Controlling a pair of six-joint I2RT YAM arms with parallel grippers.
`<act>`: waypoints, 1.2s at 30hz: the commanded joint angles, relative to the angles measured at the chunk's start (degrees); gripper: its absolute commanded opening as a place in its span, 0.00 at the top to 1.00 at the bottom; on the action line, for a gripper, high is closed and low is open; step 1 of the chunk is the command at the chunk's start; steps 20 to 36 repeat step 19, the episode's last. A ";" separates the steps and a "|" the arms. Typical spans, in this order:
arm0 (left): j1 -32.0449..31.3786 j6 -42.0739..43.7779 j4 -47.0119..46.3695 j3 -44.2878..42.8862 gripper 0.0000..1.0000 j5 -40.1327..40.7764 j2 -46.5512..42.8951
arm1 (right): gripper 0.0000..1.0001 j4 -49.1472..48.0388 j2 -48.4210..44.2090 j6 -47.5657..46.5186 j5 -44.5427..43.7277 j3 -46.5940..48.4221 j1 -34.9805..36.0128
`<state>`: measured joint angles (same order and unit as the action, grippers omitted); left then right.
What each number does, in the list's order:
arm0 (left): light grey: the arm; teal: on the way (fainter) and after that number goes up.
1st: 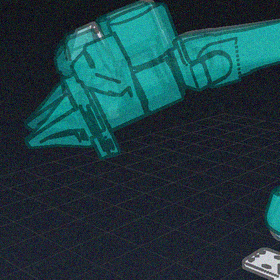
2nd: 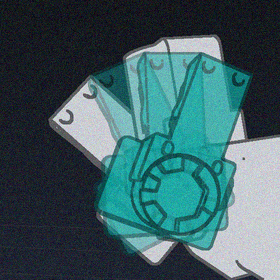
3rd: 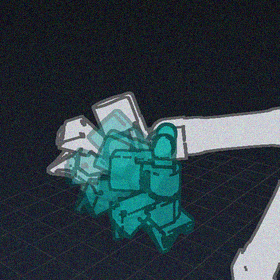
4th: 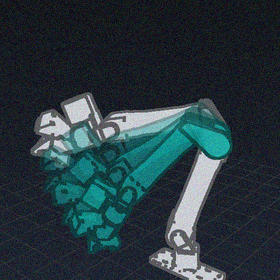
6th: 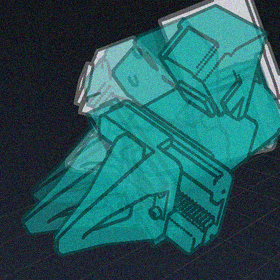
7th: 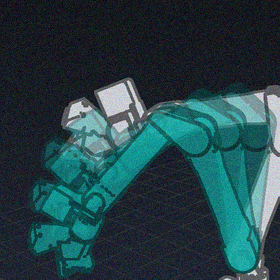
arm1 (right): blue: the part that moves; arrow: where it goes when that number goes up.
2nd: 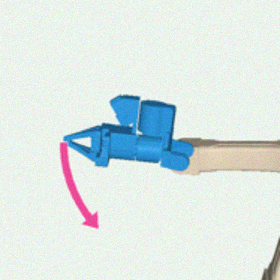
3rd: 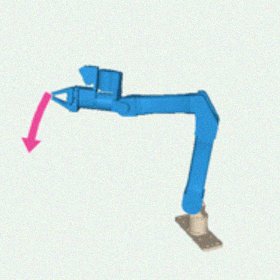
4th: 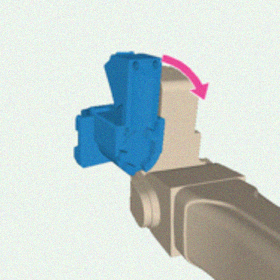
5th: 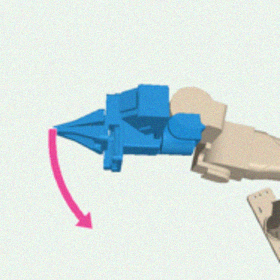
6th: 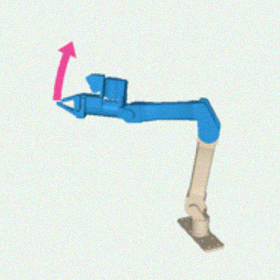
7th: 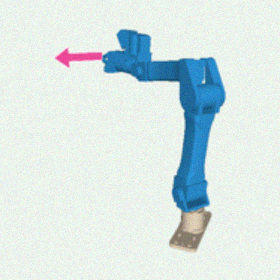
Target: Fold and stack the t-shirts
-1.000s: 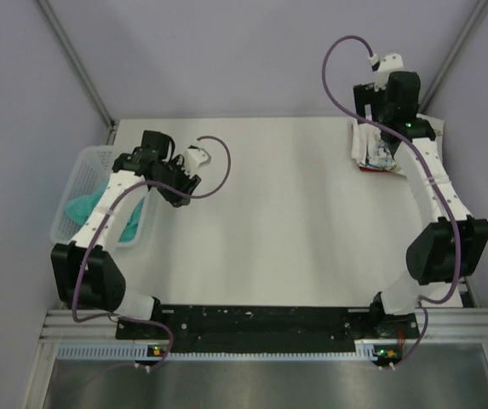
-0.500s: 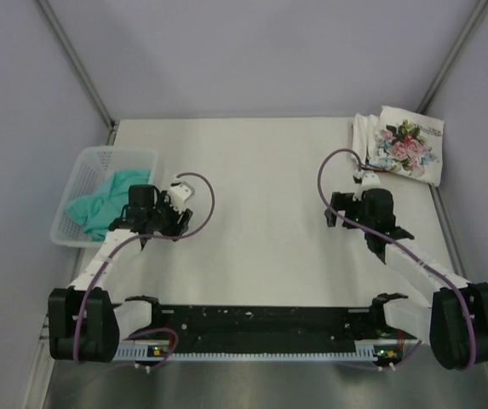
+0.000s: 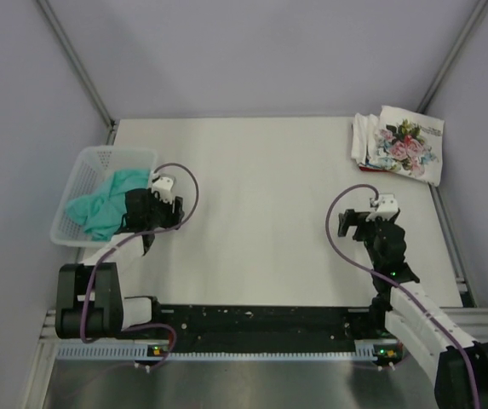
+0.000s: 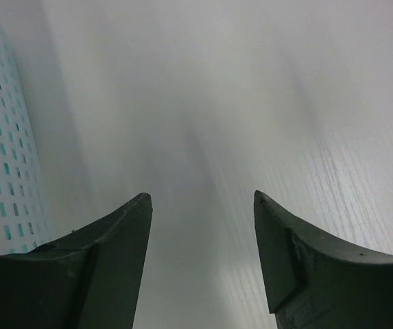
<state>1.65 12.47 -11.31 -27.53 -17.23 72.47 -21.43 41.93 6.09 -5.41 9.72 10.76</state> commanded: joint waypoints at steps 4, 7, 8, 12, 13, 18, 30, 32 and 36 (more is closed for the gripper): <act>1.34 -2.10 -5.65 -0.25 0.35 -1.13 -0.57 | 0.01 -5.55 -2.56 -1.25 -2.15 -4.44 0.57; 1.51 -2.01 -5.65 -0.24 0.35 -1.40 -0.40 | 0.01 -5.55 -0.72 -1.43 -1.97 -3.57 0.57; 1.60 -2.10 -5.56 -0.24 0.35 -1.40 -0.40 | 0.01 -5.64 -0.19 -1.43 -1.80 -3.30 0.57; 1.86 -1.92 -5.30 -0.33 0.35 -1.84 -0.40 | 0.01 -5.64 0.78 -1.43 -1.80 -2.86 0.57; 1.87 -1.75 -5.30 -0.25 0.35 -2.19 -0.48 | 0.01 -5.64 0.70 -1.43 -1.88 -2.95 0.57; 2.83 -1.56 -6.87 1.42 0.37 -5.80 -2.15 | 0.01 -5.73 0.43 -1.43 -1.89 -3.04 0.57; 2.92 -2.27 -7.32 1.51 0.36 -4.66 -2.42 | 0.01 -5.73 0.43 -1.43 -1.97 -3.04 0.57; 2.92 -2.27 -7.32 1.51 0.36 -4.66 -2.42 | 0.01 -5.73 0.43 -1.43 -1.97 -3.04 0.57; 2.92 -2.27 -7.32 1.51 0.36 -4.66 -2.42 | 0.01 -5.73 0.43 -1.43 -1.97 -3.04 0.57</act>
